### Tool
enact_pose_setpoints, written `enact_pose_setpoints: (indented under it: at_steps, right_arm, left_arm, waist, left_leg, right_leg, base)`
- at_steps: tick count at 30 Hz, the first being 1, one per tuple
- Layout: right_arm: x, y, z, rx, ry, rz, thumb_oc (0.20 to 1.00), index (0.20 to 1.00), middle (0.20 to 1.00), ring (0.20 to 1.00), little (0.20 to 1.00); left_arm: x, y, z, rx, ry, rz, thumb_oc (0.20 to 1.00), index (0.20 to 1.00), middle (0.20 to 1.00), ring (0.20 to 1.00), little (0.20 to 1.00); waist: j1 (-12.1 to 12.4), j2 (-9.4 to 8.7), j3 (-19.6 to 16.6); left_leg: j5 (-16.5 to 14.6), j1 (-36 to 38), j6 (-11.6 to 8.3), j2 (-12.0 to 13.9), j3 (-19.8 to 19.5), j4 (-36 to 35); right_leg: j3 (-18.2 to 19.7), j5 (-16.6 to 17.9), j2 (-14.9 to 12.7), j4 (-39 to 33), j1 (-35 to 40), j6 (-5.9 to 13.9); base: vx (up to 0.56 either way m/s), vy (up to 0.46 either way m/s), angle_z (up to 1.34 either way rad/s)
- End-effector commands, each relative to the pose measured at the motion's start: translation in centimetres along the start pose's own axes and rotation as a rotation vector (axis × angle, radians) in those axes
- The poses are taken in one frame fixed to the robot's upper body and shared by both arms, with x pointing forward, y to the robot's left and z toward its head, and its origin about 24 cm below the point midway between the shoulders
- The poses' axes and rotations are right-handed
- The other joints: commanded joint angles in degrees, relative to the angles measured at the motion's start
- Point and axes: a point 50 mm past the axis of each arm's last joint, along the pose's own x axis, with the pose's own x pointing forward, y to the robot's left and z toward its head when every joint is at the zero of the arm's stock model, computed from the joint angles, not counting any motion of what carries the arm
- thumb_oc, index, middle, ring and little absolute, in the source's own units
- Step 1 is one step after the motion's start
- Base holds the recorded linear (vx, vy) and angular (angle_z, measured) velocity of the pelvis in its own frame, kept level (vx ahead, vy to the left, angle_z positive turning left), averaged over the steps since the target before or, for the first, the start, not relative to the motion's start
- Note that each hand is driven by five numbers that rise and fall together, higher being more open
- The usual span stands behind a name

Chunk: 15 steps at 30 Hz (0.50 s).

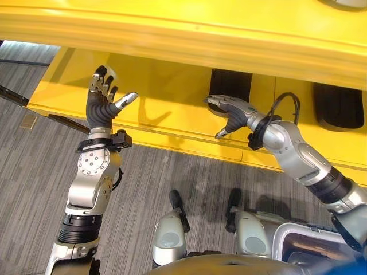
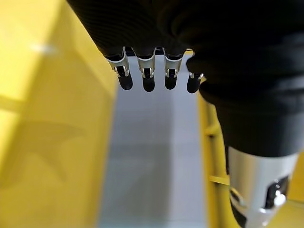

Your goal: Move parts from the plastic box to the shelf.

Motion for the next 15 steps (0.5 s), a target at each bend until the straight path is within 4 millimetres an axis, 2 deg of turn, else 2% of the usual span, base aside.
enact_pose_setpoints:
  at_steps: [1,3,4,9,12,15]
  right_arm:
    - [-1.1,-2.9,2.4,0.011,-0.203,-0.283,1.0,1.0,1.0,1.0,1.0]
    - [-3.0,-3.6,2.8,0.047,-0.279,-0.379,1.0,1.0,1.0,1.0,1.0]
    - [-3.3,-3.6,2.8,0.065,-0.281,-0.375,1.0,1.0,1.0,1.0,1.0]
    - [-4.9,-2.1,3.1,0.387,-0.371,-0.211,1.0,1.0,1.0,1.0,1.0]
    - [-6.1,-0.4,1.4,0.665,-0.309,-0.155,1.0,1.0,1.0,1.0,1.0]
    - [-7.7,1.2,-0.8,0.837,-0.171,-0.179,1.0,1.0,1.0,1.0,1.0]
  left_arm:
    - [-0.6,0.5,2.9,0.053,-0.189,0.006,1.0,1.0,1.0,1.0,1.0]
    - [-1.0,0.6,3.6,0.073,-0.226,-0.008,1.0,1.0,1.0,1.0,1.0]
    - [-1.1,0.6,3.6,0.073,-0.227,-0.013,1.0,1.0,1.0,1.0,1.0]
    - [-1.5,0.7,3.2,0.014,-0.181,-0.056,1.0,1.0,1.0,1.0,1.0]
    - [-2.2,1.1,2.8,-0.007,-0.154,-0.076,1.0,1.0,1.0,1.0,1.0]
    - [-2.9,1.9,1.6,-0.02,-0.081,-0.082,1.0,1.0,1.0,1.0,1.0]
  waist:
    - [-1.1,-2.17,-4.8]
    - [-1.5,-1.98,-6.2]
    - [-1.6,-1.93,-6.4]
    - [-1.8,-2.14,-8.2]
    - [-1.9,-2.64,-9.0]
    - [-2.7,-3.1,-9.4]
  left_leg:
    - [-5.6,0.5,-1.72,-1.0,-1.8,2.2]
    - [-5.6,1.1,-1.67,-0.9,-1.8,1.7]
    - [-5.6,1.2,-1.61,-0.9,-1.7,1.6]
    - [-5.7,2.9,-1.34,-0.8,-1.2,0.7]
    - [-5.4,3.9,-1.13,-0.6,-0.6,-0.1]
    - [-5.2,5.0,-0.97,-0.7,-0.2,-0.9]
  right_leg:
    - [0.0,-9.5,0.1,3.5,2.0,3.18]
    - [0.0,-9.3,0.2,2.8,2.8,3.36]
    - [0.1,-9.3,0.1,2.7,2.9,3.39]
    - [-0.4,-9.1,-0.4,1.5,5.2,3.74]
    - [-1.1,-8.7,-0.9,0.7,6.5,3.96]
    - [-1.6,-8.5,-1.2,0.4,7.3,4.3]
  base:
    - [0.04,0.033,0.0]
    - [0.05,0.077,0.01]
    - [0.05,0.093,-0.02]
    - [0.06,0.08,-0.05]
    - [0.04,0.098,-0.03]
    - [0.01,0.122,0.03]
